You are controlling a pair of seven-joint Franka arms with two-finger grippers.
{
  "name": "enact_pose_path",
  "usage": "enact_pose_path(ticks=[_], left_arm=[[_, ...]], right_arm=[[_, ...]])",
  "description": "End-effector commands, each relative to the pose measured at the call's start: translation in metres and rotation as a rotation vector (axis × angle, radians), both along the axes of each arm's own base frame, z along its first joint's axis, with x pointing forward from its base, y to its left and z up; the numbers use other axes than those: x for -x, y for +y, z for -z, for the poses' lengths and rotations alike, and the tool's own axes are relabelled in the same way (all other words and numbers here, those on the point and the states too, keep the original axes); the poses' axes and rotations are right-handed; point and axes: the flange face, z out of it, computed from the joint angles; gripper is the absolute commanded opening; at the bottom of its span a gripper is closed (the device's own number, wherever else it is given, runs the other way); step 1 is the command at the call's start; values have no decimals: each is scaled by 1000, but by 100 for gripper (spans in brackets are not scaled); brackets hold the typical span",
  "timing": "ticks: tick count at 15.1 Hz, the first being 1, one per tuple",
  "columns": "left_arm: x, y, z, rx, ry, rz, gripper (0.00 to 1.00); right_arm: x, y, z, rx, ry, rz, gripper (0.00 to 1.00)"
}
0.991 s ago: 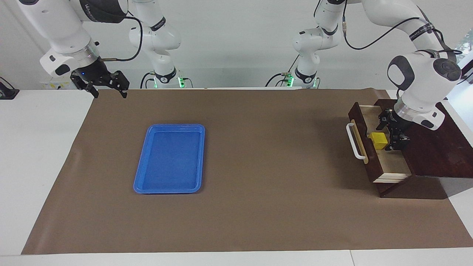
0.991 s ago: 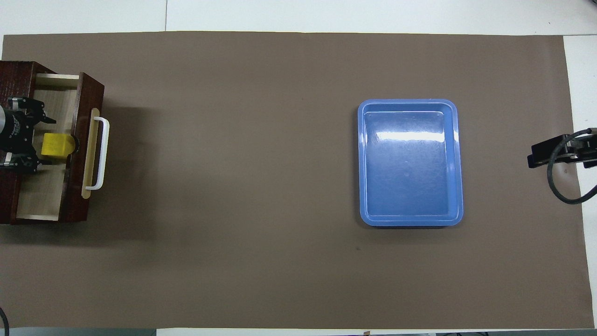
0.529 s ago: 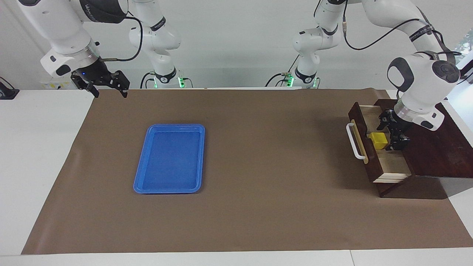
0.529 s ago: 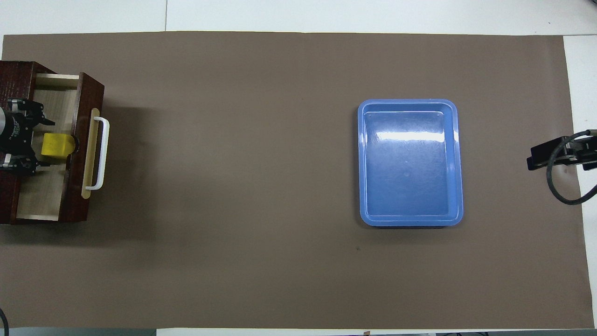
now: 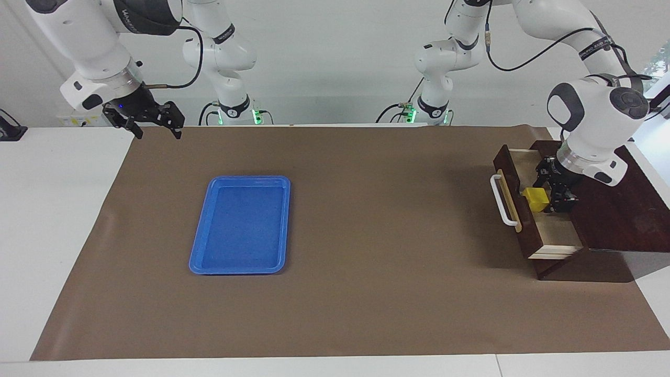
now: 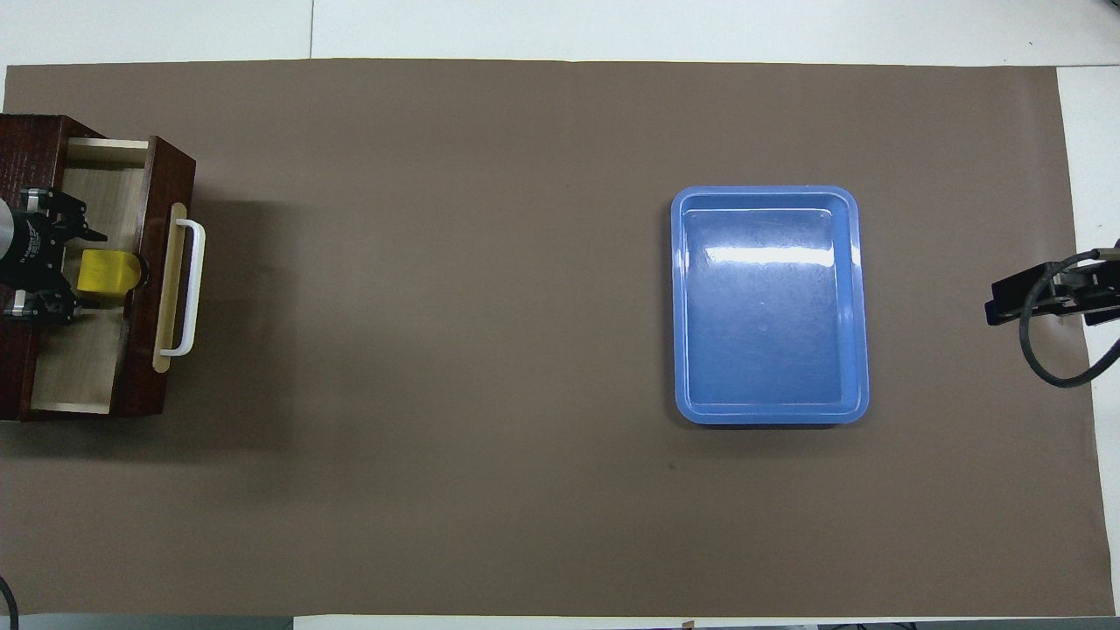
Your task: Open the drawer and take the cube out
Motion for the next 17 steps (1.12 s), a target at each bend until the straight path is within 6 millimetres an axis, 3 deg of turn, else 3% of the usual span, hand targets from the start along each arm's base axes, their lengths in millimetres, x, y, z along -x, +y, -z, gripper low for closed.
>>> enact_pose_path(ticks=[1, 3, 6, 11, 15, 17], left_arm=[[6, 3, 0, -18, -15, -8, 65], [6, 2, 0, -18, -14, -4, 35], [6, 1, 0, -18, -15, -1, 0], [1, 3, -11, -15, -11, -12, 0], [-19, 6, -59, -17, 21, -16, 0], [-19, 2, -83, -16, 27, -13, 0]], right_arm=[[8, 5, 2, -3, -10, 112, 96], [7, 10, 4, -36, -32, 224, 100], [11, 20, 17, -38, -33, 323, 100], [18, 46, 39, -136, 4, 614, 100], [12, 64, 57, -206, 73, 829, 100], [1, 84, 70, -237, 106, 926, 100]])
